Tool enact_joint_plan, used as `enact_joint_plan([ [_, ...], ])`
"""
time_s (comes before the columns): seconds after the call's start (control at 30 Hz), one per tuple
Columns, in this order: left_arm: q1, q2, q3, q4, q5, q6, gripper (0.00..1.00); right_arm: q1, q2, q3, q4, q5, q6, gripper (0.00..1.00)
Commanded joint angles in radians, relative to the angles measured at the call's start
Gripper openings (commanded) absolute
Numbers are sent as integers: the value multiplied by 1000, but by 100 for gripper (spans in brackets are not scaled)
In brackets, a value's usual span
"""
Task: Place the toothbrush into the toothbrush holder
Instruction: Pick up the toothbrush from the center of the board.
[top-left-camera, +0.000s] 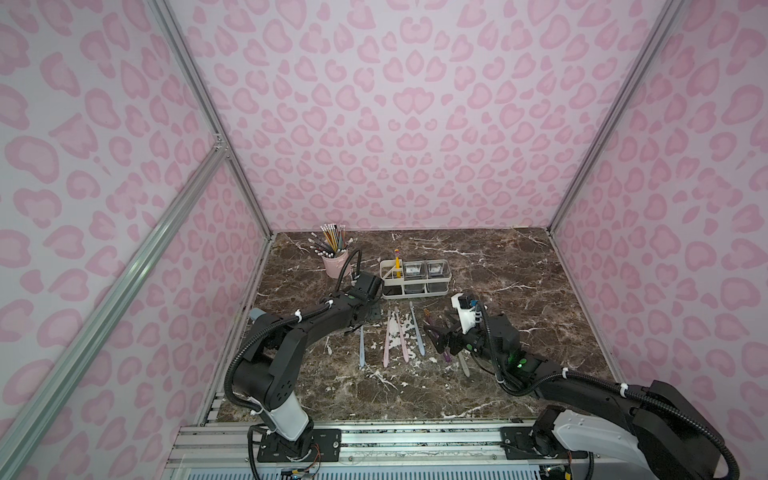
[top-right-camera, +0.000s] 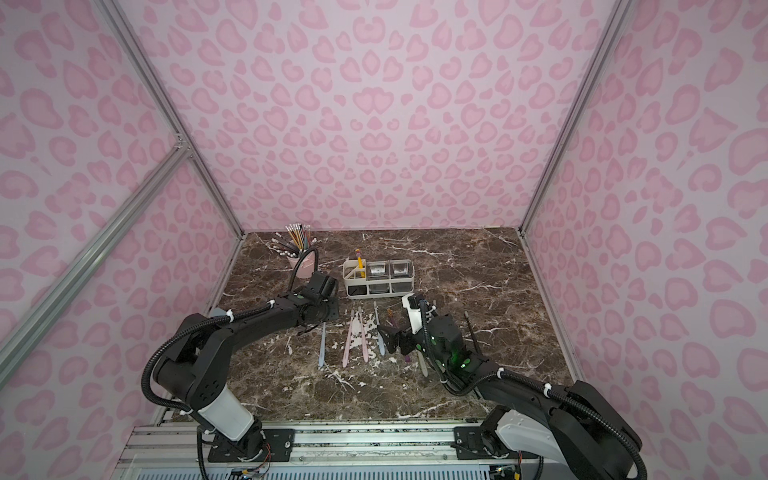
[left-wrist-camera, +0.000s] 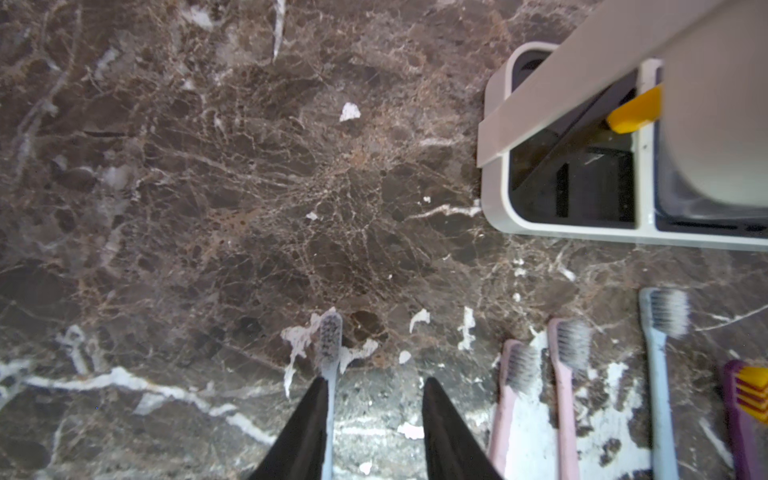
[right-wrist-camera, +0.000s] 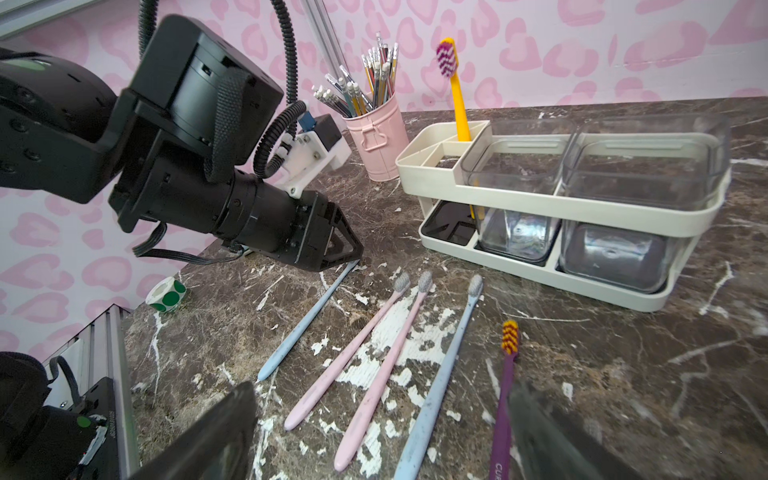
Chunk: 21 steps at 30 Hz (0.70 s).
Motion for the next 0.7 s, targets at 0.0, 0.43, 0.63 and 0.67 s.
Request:
enact_joint_plan([
  [0.0,4,12,12,-7,-22,-7,41,2,-2,5,24,-12,9,96],
  [0.43,32,76,52,-36,-44,8,39,8,8,7,22,-15,9,96],
  [0.63,34,94,54,-40,-36,10,30,9,4,8,19,-10,9,96],
  [0.67,34,97,57,-39,-34,10,30,9,5,7,18,-10,9,96],
])
